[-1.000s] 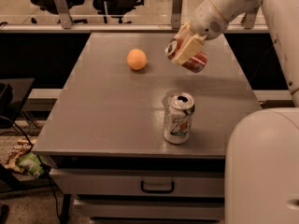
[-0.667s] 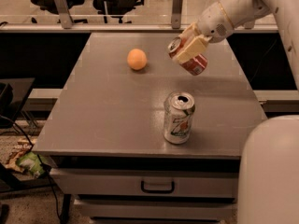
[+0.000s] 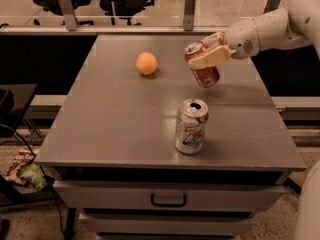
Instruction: Place coke can upright
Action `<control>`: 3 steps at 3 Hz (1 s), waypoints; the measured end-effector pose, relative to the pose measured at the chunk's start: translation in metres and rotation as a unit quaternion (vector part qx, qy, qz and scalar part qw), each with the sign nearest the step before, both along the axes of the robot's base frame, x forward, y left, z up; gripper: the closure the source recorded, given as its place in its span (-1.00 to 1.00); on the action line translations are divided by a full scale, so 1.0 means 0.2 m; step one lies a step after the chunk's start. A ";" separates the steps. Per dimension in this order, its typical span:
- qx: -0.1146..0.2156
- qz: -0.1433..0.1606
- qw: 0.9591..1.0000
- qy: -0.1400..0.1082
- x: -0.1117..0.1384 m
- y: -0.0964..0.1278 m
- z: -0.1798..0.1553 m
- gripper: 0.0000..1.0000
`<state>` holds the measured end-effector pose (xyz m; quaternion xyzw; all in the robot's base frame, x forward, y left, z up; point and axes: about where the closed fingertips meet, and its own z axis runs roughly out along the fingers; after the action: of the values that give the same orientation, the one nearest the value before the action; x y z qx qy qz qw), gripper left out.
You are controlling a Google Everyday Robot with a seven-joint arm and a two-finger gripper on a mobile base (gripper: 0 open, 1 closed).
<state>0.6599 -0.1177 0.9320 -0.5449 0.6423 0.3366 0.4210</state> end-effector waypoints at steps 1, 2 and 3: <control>0.056 -0.014 0.998 -0.011 0.00 0.00 0.00 1.00; 0.101 -0.043 0.994 -0.028 -0.01 0.01 -0.03 0.93; 0.125 -0.061 0.990 -0.032 0.00 0.01 -0.04 0.47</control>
Offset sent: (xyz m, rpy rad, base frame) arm -0.0030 -0.0032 -0.0099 0.2577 -0.0905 -0.1448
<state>0.6594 -0.1158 0.9237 -0.4579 0.6134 0.3703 0.5262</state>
